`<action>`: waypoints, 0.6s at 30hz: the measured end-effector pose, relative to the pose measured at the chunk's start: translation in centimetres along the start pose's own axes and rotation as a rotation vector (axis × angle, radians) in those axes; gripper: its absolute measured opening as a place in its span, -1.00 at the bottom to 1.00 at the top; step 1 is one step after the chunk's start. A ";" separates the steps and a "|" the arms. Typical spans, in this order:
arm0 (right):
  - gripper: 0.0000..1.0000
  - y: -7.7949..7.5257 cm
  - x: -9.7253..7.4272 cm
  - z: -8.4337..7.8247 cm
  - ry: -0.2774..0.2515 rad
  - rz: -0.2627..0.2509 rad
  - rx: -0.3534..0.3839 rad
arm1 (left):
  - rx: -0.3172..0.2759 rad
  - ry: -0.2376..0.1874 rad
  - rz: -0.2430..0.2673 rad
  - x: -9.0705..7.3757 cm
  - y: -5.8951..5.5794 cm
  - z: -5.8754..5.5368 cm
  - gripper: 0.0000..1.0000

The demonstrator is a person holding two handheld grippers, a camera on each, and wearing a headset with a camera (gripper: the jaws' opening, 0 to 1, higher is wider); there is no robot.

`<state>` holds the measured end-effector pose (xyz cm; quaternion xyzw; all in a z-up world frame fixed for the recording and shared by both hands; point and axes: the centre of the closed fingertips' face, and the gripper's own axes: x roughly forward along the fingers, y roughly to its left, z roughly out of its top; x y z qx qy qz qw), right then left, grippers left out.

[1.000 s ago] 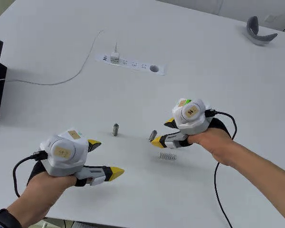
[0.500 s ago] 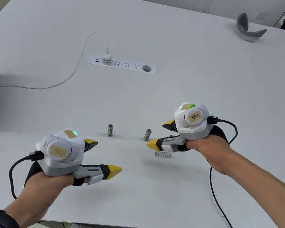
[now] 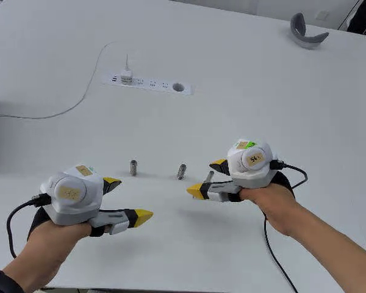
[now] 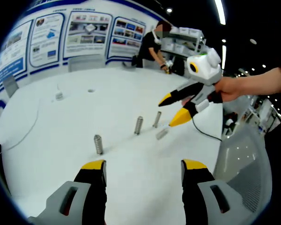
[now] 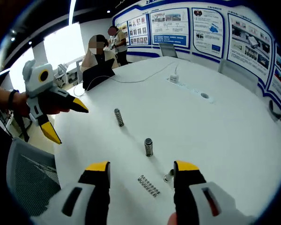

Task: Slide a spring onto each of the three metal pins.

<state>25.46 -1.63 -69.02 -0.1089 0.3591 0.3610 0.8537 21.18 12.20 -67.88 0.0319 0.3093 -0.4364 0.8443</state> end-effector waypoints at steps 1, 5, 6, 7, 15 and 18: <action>0.12 0.0 0.0 -0.1 -0.001 -0.002 0.003 | 0.000 0.000 0.000 0.0 0.0 0.0 0.32; 0.14 -0.2 -0.2 -0.4 -0.010 -0.014 0.021 | 0.003 0.001 0.001 0.1 0.0 0.1 0.32; 0.15 -0.2 -0.2 -0.5 -0.011 -0.015 0.023 | 0.003 0.002 0.002 0.1 0.0 0.1 0.32; 0.15 -0.3 -0.3 -0.6 -0.015 -0.019 0.027 | 0.003 0.003 0.002 0.0 0.0 0.1 0.32; 0.23 -0.5 -1.5 -1.5 -0.031 -0.040 0.061 | 0.007 0.007 0.004 0.1 0.0 0.1 0.33; 0.25 -0.8 -2.0 -1.8 -0.047 -0.050 0.082 | 0.010 0.010 0.003 0.3 0.0 0.2 0.33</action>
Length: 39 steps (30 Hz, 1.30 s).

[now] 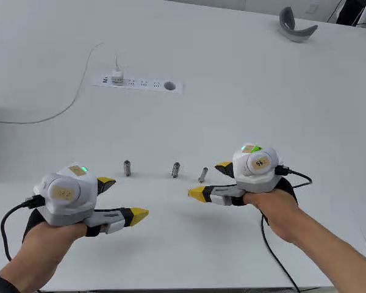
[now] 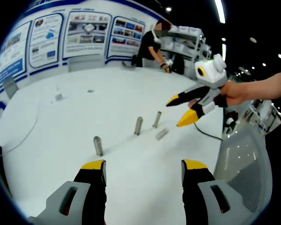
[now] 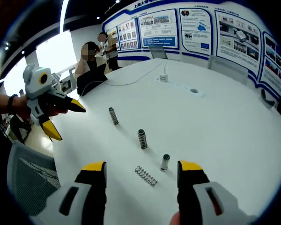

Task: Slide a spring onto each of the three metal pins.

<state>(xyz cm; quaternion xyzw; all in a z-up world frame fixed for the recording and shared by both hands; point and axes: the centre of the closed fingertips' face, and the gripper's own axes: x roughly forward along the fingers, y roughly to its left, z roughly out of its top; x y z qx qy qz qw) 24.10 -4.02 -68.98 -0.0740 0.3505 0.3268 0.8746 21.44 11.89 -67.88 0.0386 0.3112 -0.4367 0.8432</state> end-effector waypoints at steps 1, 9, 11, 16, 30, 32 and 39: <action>0.26 -0.1 -0.1 -0.1 -0.005 -0.002 0.004 | 0.001 0.000 -0.002 0.1 -0.1 0.1 0.33; 0.30 -0.7 -1.3 -1.0 -0.022 -0.024 0.038 | 0.011 0.001 -0.014 0.8 -0.7 0.6 0.34; 0.33 -0.7 -1.6 -1.3 -0.025 -0.028 0.045 | 0.015 0.006 -0.018 0.9 -0.8 0.6 0.34; 0.42 -0.5 -2.2 -2.1 -0.021 -0.025 0.040 | 0.022 0.014 -0.025 1.2 -1.0 0.7 0.35; 0.54 -0.5 -3.6 -4.0 -0.033 -0.030 0.091 | 0.049 0.039 -0.058 2.7 -1.7 1.0 0.36; 0.57 -0.5 -3.8 -4.2 -0.035 -0.033 0.098 | 0.057 0.047 -0.068 3.0 -2.0 1.0 0.36; 0.61 -0.4 -4.4 -4.8 -0.032 -0.029 0.104 | 0.094 0.073 -0.105 4.3 -2.9 1.1 0.39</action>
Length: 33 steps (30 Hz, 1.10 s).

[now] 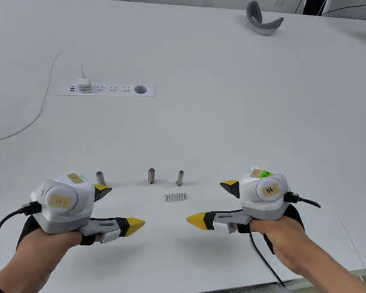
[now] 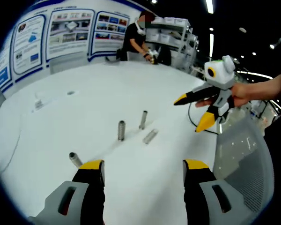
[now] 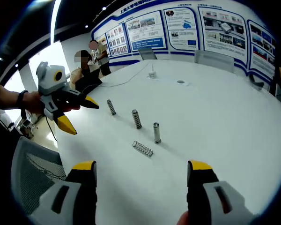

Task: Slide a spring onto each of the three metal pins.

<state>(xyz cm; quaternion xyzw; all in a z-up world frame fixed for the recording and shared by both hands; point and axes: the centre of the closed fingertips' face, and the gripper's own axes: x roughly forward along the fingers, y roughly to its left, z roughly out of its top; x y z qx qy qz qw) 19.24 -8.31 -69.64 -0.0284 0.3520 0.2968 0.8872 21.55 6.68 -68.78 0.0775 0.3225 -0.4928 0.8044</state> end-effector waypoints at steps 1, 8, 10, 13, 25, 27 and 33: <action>0.62 0.0 -0.1 0.0 -0.001 0.000 0.000 | 0.002 0.002 -0.004 0.1 -0.1 0.1 0.39; 0.64 -0.1 -0.5 -0.4 -0.003 0.001 0.008 | 0.044 0.033 -0.044 1.4 -1.1 0.2 0.43; 0.64 -0.1 -0.7 -0.5 -0.002 0.002 0.010 | 0.053 0.040 -0.055 1.8 -1.4 0.2 0.45; 0.65 -0.2 -0.8 -0.7 0.000 0.001 0.014 | 0.068 0.054 -0.073 2.3 -1.8 0.1 0.47; 0.67 -0.1 -1.1 -1.7 0.013 0.010 0.023 | 0.134 0.107 -0.140 4.6 -3.3 0.0 0.49; 0.67 0.0 -1.1 -1.9 0.016 0.011 0.024 | 0.139 0.113 -0.147 4.9 -3.5 0.0 0.48; 0.68 0.0 -1.5 -2.3 0.021 0.013 0.026 | 0.162 0.129 -0.174 6.0 -4.1 0.0 0.47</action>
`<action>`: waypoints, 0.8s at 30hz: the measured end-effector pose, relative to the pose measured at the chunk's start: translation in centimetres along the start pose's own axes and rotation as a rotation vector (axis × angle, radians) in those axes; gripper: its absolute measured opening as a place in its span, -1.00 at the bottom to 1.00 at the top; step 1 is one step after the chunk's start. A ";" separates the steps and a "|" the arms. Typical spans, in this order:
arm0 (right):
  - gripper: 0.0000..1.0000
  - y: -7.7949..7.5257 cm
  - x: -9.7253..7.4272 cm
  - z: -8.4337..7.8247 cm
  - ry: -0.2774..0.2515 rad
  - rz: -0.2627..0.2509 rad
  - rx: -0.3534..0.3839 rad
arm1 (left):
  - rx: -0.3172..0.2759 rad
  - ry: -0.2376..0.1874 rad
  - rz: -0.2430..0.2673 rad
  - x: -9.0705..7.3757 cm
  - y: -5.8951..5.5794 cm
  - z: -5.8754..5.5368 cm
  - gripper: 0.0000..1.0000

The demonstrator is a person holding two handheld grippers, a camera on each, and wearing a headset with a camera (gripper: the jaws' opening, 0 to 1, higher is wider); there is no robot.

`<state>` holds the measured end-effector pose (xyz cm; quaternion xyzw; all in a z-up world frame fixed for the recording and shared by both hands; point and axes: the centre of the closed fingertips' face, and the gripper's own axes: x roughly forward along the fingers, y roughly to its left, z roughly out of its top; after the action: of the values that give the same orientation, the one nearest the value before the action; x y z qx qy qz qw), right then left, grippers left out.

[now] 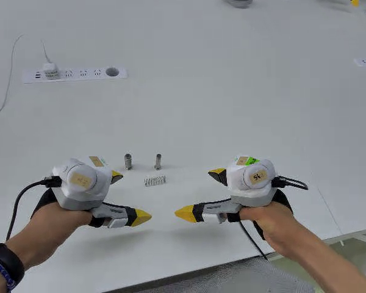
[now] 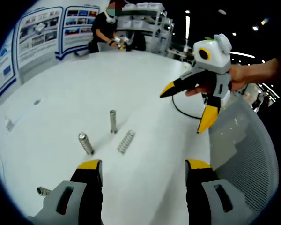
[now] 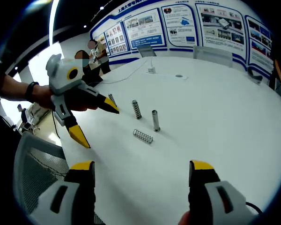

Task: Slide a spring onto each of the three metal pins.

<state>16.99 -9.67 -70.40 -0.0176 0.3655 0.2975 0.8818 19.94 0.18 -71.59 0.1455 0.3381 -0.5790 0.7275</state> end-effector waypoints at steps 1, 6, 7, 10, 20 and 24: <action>0.68 0.0 -0.1 -0.1 0.000 0.000 0.001 | 0.001 0.001 -0.004 0.2 0.0 0.1 0.46; 0.68 -0.2 -0.4 -0.4 -0.001 0.000 0.009 | 0.017 0.007 -0.013 1.1 -0.1 0.7 0.45; 0.68 -0.2 -0.5 -0.5 0.000 0.001 0.012 | 0.019 0.009 -0.016 1.3 -0.1 0.8 0.44; 0.68 -0.3 -0.6 -0.7 0.000 0.001 0.018 | 0.021 0.014 -0.023 1.9 0.0 1.0 0.42; 0.67 -0.3 -0.7 -1.1 0.003 0.007 0.030 | 0.041 0.035 -0.037 3.8 0.3 1.3 0.35; 0.67 -0.4 -0.7 -1.2 0.009 0.008 0.032 | 0.022 0.047 -0.047 4.8 0.8 0.9 0.30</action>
<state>16.08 -10.66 -70.94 -0.0032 0.3743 0.2950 0.8791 21.46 -3.71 -74.22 0.1591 0.3521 -0.5961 0.7038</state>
